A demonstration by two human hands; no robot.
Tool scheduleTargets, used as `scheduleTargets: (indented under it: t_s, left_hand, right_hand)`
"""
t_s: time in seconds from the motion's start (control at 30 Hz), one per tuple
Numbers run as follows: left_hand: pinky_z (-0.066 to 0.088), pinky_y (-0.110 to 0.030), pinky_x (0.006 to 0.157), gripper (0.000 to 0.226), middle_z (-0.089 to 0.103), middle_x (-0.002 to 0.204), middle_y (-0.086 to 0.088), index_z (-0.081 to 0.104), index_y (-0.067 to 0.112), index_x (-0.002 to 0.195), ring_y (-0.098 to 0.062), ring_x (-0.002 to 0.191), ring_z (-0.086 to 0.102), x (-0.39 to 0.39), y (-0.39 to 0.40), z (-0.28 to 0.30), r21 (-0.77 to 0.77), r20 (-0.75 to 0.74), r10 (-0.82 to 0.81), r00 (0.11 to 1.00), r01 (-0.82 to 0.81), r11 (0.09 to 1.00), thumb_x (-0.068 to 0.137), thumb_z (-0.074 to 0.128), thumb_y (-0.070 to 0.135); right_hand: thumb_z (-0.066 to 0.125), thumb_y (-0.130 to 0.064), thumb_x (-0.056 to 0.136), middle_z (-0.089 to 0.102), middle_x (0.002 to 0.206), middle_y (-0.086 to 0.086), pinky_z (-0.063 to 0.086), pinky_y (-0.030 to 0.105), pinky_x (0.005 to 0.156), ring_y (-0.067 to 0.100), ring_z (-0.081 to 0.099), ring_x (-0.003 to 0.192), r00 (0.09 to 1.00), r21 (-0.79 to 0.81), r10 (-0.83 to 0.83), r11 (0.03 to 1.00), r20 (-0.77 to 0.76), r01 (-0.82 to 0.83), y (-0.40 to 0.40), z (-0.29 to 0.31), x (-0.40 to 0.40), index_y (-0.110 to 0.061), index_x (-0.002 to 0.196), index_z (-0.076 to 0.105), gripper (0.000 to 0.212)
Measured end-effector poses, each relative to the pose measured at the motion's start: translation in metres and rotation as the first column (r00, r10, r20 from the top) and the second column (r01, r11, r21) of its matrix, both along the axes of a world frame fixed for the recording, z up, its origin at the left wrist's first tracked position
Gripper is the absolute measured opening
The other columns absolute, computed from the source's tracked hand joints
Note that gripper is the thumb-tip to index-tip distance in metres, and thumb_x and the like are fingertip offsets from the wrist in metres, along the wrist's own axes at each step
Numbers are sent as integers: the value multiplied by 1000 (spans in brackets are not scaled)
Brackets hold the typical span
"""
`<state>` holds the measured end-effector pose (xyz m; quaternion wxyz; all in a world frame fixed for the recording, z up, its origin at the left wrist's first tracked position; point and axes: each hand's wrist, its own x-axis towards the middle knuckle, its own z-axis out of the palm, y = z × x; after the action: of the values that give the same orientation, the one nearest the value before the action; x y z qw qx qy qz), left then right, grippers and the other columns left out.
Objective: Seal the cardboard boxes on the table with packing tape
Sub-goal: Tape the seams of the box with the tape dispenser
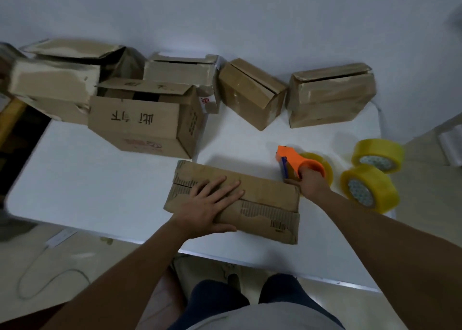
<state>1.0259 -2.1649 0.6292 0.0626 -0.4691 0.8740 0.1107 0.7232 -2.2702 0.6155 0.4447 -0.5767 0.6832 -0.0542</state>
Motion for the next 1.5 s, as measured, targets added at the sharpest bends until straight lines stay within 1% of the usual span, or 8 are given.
scheduleTargets:
  t_s: [0.1, 0.3, 0.57, 0.73, 0.93, 1.03, 1.2, 1.5]
  left_hand:
    - [14, -47, 116, 88, 11, 166, 11, 14, 35, 158, -23, 152, 15, 1, 1, -2, -13, 8, 3, 1000, -3, 1000, 86, 32, 84]
    - [13, -50, 119, 91, 4, 167, 5, 11, 31, 159, -27, 153, 6, 1, -1, -7, -32, 5, -39, 999, 39, 999, 87, 31, 83]
    - [-2, -53, 122, 89, -16, 166, 0, 0, 36, 158, -30, 152, -14, -1, -8, -8, -3, -1, -52, 999, 52, 999, 88, 30, 83]
    - [0, -50, 119, 86, -4, 167, -3, 7, 36, 158, -29, 153, -10, -28, -12, -12, -31, -60, -24, 998, 22, 999, 89, 33, 81]
    - [1, -49, 124, 96, -3, 167, -1, 0, 29, 159, -23, 152, -14, -75, -29, -15, 42, -86, 43, 995, -39, 998, 87, 34, 82]
    - [9, -44, 125, 106, 4, 167, -1, 2, 20, 159, -15, 153, -3, -72, -29, -12, 147, -173, 147, 974, -122, 982, 84, 44, 81]
    - [7, -47, 123, 93, 8, 165, -3, 18, 16, 158, -19, 153, 3, -27, -14, -18, -91, -163, 26, 986, -41, 995, 91, 30, 78]
    - [11, -49, 122, 78, 4, 166, 8, 15, 34, 157, -16, 153, -10, 3, -9, -29, 20, -273, 149, 950, -150, 989, 93, 28, 76]
  right_hand:
    - [59, -21, 96, 60, 103, 18, 53, 43, 88, 31, 59, 96, 994, 72, -6, 997, -113, 14, -8, -7, -2, 1, 117, 54, 31]
    - [47, -28, 99, 58, 82, 12, 46, 37, 62, 28, 59, 73, 923, -9, 147, 987, -355, -161, -1, 5, -25, -4, 108, 41, 26]
    - [37, -27, 103, 61, 107, 24, 40, 36, 73, 29, 55, 89, 904, -169, -381, 894, 195, 414, -12, 63, -31, 1, 105, 54, 34]
    - [52, -49, 96, 70, 91, 5, 51, 37, 72, 22, 67, 81, 860, -171, -265, 914, 437, 369, 6, 120, -17, -12, 102, 64, 39]
    - [53, -47, 96, 70, 94, -6, 51, 26, 70, 10, 66, 82, 954, -306, 36, 950, 297, 59, 46, 130, 5, -24, 106, 64, 28]
    - [53, -52, 94, 70, 98, -6, 54, 30, 75, 9, 66, 85, 968, -311, 29, 949, 248, 51, 66, 115, 8, -24, 110, 62, 33]
    - [49, -53, 95, 67, 97, -6, 51, 21, 64, 7, 64, 82, 987, -314, 68, 949, 148, -18, 71, 115, 7, -20, 114, 58, 39]
    - [40, -71, 84, 63, 70, -9, 43, 21, 58, 5, 61, 65, 1000, -420, 30, 907, -5, -29, 55, 123, 20, -17, 82, 61, 57]
